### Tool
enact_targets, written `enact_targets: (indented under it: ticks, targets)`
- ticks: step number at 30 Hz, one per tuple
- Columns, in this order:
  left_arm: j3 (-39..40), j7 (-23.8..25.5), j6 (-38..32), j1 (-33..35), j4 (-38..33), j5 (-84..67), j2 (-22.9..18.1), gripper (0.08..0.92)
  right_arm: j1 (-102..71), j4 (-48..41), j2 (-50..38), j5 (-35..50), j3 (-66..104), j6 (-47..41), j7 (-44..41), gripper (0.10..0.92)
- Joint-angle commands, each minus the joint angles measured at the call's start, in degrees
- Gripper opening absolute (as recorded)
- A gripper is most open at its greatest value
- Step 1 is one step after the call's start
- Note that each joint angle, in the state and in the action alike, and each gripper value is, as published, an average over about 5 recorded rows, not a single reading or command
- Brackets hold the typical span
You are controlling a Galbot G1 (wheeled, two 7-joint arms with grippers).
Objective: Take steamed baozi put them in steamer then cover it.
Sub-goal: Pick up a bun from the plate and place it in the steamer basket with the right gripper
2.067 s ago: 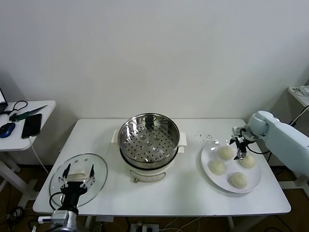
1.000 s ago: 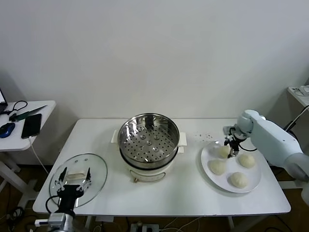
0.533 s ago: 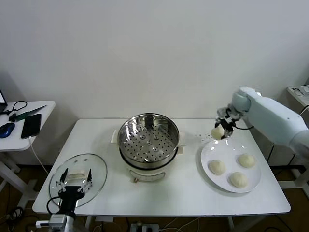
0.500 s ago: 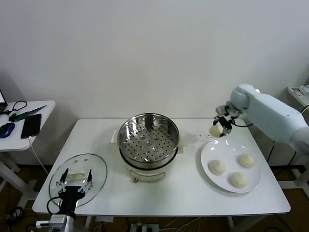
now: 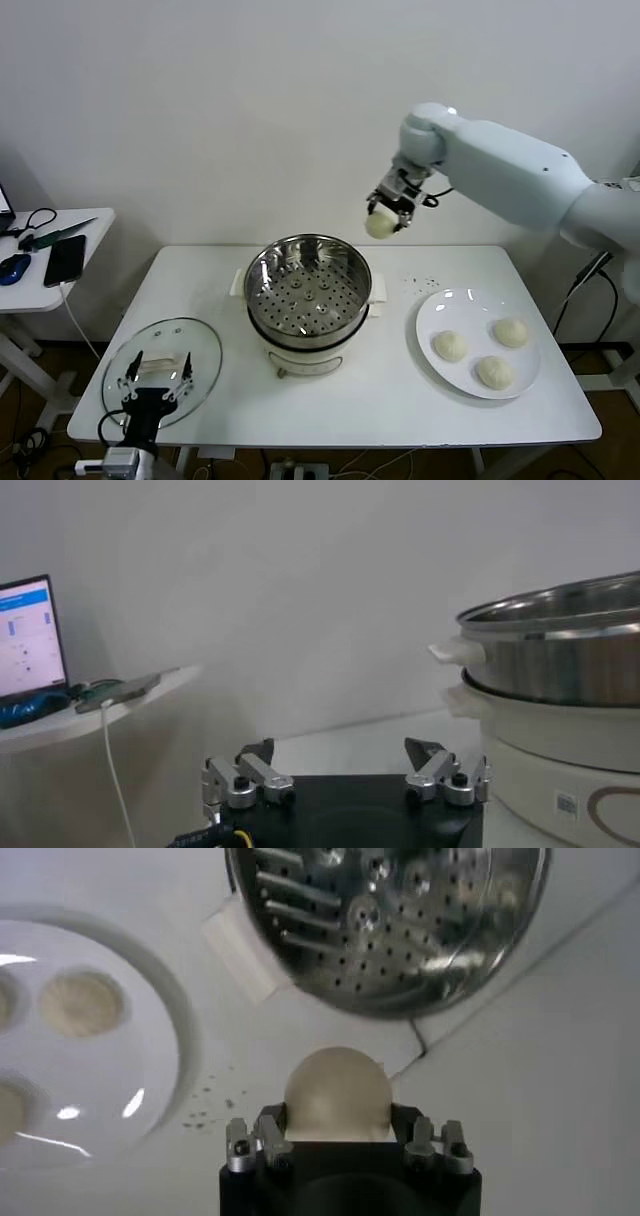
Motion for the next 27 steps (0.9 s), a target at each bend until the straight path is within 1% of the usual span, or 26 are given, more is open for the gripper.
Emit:
enact_targets:
  ticks: [1,8,13,19,27]
  targets:
    - [0.4,0.1,0.5,-0.5,-0.3,0.2,0.2,0.823,-3.4,1.4,10.3,-14.4,0.8,9.3,1.9,0.671]
    - [0.6,0.1,0.5,-0.4,-0.2,0.3,0.5,0.823,-9.1,-2.4,14.3,-23.8,2.6,12.1,3.6,0.678]
    - [1.1,0.1,0.4,-0.3,0.1,0.8,0.5,0.823,-11.9,-5.9,16.5,-27.6,3.3,13.0,4.7,0.679]
    - [1.4,0.1,0.6,-0.6,0.1,0.8,0.4,0.823,-13.7,-11.4,19.4,-28.8,3.4,14.0,5.7,0.679]
    - [1.4,0.1,1.0,-1.2,0.3,0.8,1.1,0.823,-15.5,-12.1,19.9,-29.4,3.4,14.0,6.1,0.679]
